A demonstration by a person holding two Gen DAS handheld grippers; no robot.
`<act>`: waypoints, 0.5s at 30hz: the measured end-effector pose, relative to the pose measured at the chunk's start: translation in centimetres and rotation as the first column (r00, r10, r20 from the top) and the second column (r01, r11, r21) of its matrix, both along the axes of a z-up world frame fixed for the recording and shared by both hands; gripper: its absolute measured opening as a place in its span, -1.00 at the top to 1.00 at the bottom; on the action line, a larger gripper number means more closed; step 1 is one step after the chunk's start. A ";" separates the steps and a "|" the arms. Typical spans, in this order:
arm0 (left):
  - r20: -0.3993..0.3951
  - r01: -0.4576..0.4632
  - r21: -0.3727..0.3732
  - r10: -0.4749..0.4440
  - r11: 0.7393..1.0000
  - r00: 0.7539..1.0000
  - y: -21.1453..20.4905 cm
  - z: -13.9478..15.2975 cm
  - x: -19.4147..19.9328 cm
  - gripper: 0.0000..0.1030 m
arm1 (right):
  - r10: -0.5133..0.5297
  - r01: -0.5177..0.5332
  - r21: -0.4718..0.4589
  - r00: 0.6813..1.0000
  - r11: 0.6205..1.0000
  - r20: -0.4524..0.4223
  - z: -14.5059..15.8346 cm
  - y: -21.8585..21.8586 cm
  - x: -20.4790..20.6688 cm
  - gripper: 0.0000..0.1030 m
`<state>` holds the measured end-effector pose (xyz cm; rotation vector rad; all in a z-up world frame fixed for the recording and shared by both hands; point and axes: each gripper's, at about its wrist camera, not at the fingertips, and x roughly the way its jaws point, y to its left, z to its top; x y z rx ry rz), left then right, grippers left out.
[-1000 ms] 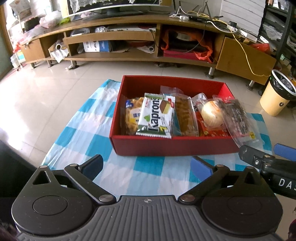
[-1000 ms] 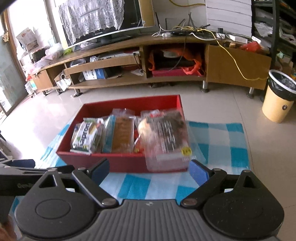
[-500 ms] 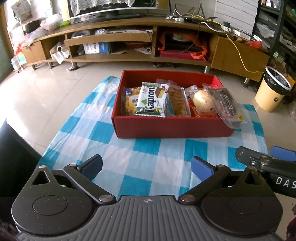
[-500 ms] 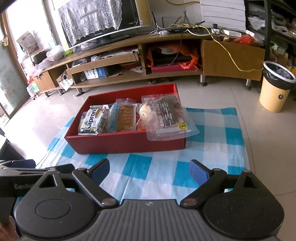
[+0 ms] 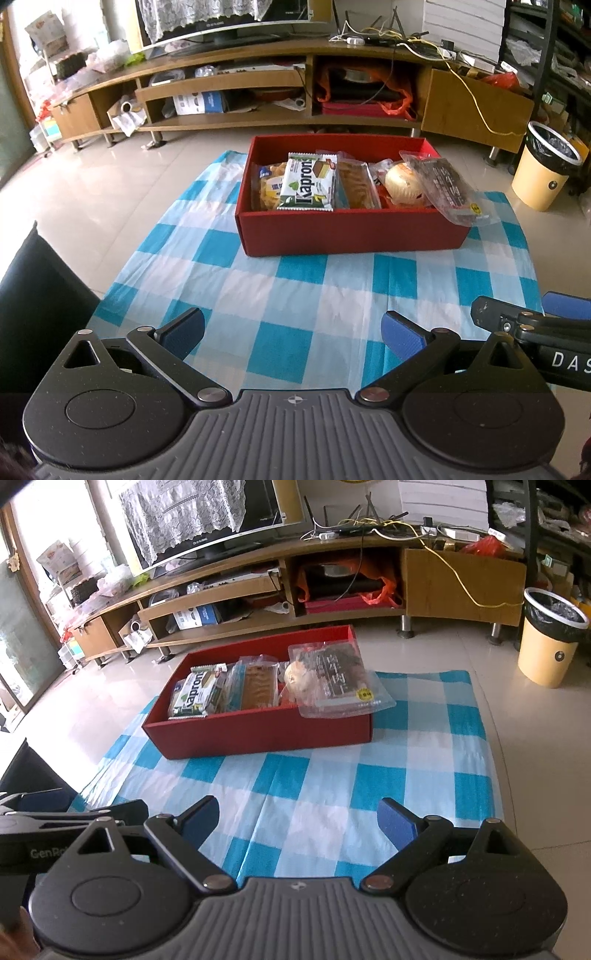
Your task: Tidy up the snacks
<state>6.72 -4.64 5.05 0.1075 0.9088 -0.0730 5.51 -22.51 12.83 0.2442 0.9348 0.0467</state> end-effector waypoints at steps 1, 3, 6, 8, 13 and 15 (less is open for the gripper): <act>0.001 0.001 0.004 -0.001 1.000 1.000 0.0 0.0 -0.2 -0.99 | 0.001 -0.001 -0.001 1.000 1.000 -0.001 0.0 0.0 -0.2 -0.80; 0.001 0.003 0.009 -0.003 1.000 1.000 0.1 -0.1 -0.6 -0.99 | 0.004 -0.004 -0.005 1.000 1.000 -0.005 -0.1 0.1 -0.5 -0.80; -0.004 0.007 0.011 -0.007 1.000 1.000 0.1 -0.2 -1.1 -0.99 | 0.008 -0.008 -0.010 1.000 1.000 -0.009 -0.1 0.2 -1.0 -0.80; -0.005 0.010 0.016 -0.010 1.000 1.000 0.1 -0.3 -1.3 -0.99 | 0.010 -0.010 -0.012 1.000 1.000 -0.013 -0.2 0.2 -1.3 -0.80; -0.003 0.011 0.024 -0.011 1.000 1.000 0.0 -0.4 -1.6 -0.99 | 0.014 -0.014 -0.013 1.000 1.000 -0.018 -0.4 0.2 -1.5 -0.80; -0.003 0.012 0.027 -0.012 1.000 1.000 0.0 -0.4 -1.6 -0.99 | 0.014 -0.014 -0.014 1.000 1.000 -0.020 -0.4 0.2 -1.5 -0.80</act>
